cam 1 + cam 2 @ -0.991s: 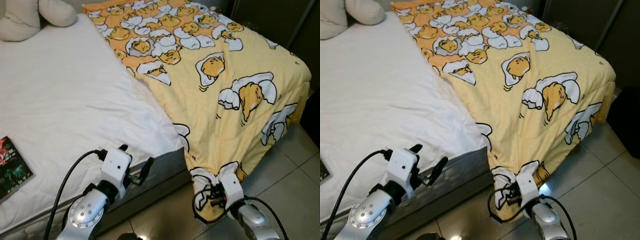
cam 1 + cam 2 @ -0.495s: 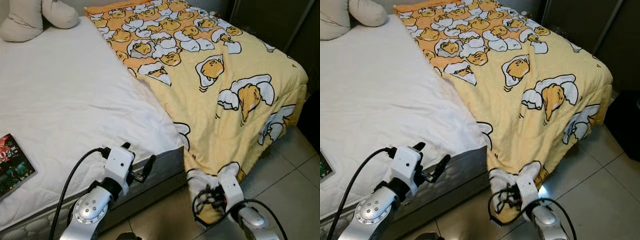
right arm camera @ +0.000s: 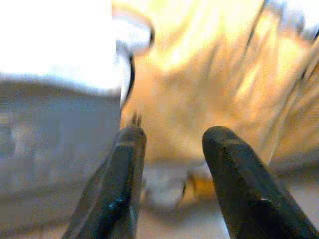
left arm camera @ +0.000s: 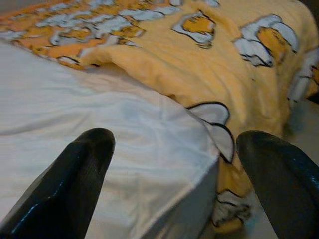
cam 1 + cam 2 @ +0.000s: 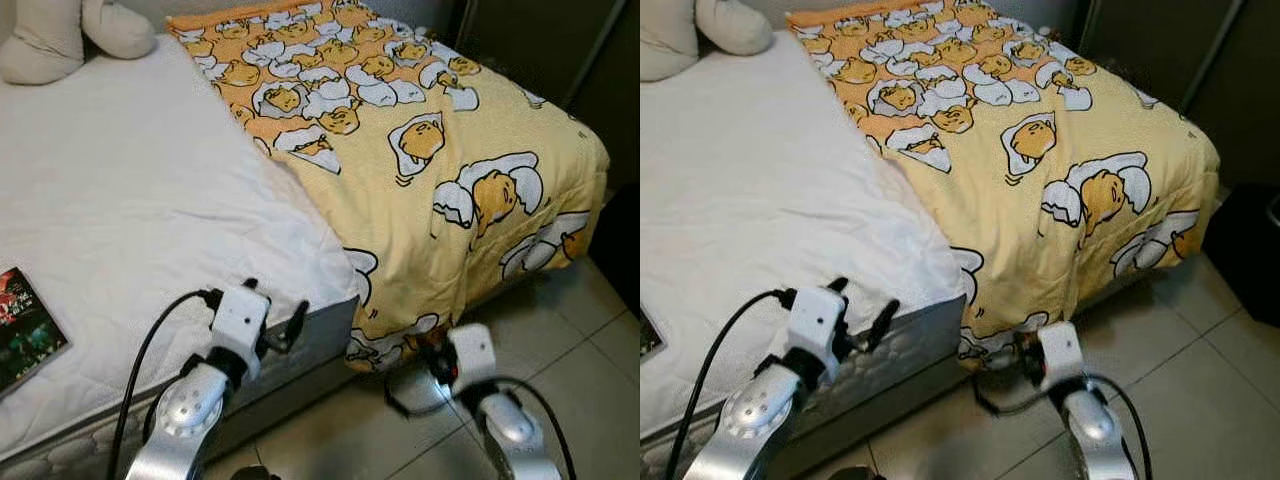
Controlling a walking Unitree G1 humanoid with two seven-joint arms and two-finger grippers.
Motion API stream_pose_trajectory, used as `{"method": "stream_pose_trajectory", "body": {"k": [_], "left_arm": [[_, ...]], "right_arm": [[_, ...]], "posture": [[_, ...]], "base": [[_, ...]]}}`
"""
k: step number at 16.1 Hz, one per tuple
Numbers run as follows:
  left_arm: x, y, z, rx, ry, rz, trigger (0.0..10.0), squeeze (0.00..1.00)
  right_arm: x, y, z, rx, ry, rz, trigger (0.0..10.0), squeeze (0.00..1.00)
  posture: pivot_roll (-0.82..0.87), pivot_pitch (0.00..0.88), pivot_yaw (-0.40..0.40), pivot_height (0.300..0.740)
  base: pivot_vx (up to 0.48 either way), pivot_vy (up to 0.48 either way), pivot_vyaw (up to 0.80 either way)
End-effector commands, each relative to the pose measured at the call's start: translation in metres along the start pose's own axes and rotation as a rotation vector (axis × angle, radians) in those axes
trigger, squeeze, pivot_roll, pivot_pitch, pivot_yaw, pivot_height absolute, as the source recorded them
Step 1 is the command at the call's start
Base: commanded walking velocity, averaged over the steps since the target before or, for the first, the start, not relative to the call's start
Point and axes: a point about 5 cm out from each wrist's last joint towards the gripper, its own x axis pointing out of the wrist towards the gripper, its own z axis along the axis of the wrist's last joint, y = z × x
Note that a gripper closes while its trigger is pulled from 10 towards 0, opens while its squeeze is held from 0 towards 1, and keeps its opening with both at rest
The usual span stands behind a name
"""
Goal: Clean up the room
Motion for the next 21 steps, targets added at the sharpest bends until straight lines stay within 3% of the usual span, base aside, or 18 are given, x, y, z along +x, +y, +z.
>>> {"method": "stream_pose_trajectory", "body": {"k": [1, 2, 4, 7, 11, 15, 18, 21], "left_arm": [[0.007, 0.007, 0.005, 0.005, -0.029, 0.059, 10.0, 0.0], [0.012, 0.008, 0.01, 0.003, -0.051, 0.082, 10.0, 0.0], [0.026, 0.014, 0.022, -0.014, -0.097, 0.14, 10.0, 0.0], [0.039, 0.025, 0.026, -0.079, -0.103, 0.234, 10.0, 0.0], [0.047, 0.029, 0.032, -0.059, -0.136, 0.231, 10.0, 0.0], [0.047, 0.033, 0.032, -0.044, -0.146, 0.246, 10.0, 0.0], [0.043, 0.043, 0.02, -0.094, -0.105, 0.327, 10.0, 0.0], [0.042, 0.044, 0.017, -0.116, -0.087, 0.364, 10.0, 0.0]], "right_arm": [[0.005, -0.009, 0.028, -0.014, -0.132, -0.083, 10.0, 1.0], [0.01, -0.012, 0.045, -0.019, -0.194, -0.125, 10.0, 0.01], [0.026, -0.017, 0.086, -0.001, -0.343, -0.197, 10.0, 0.0], [0.033, -0.024, 0.129, 0.02, -0.495, -0.296, 10.0, 0.0], [0.04, -0.012, 0.118, 0.038, -0.431, -0.255, 10.0, 0.0], [0.048, -0.001, 0.111, 0.058, -0.374, -0.192, 10.0, 0.0], [0.048, -0.002, 0.108, 0.091, -0.358, -0.178, 10.0, 0.0], [0.047, -0.005, 0.105, 0.115, -0.344, -0.181, 10.0, 0.0]], "posture": [[-0.02, 0.0, -0.006, 0.721], [-0.03, 0.0, -0.006, 0.721], [-0.04, 0.0, 0.003, 0.721], [-0.04, 0.0, 0.019, 0.721], [-0.04, 0.0, 0.029, 0.721], [-0.04, 0.0, 0.026, 0.721], [-0.03, 0.0, 0.014, 0.721], [-0.03, 0.0, 0.009, 0.721]], "base": [[0.0, 0.0, 0.0], [0.0, 0.0, 0.0], [0.0, 0.0, 0.0], [0.0, 0.0, 0.0], [0.06, -0.207, 0.0], [0.12, -0.414, 0.6], [0.167, -0.409, 0.58], [0.269, -0.395, 0.54]]}}
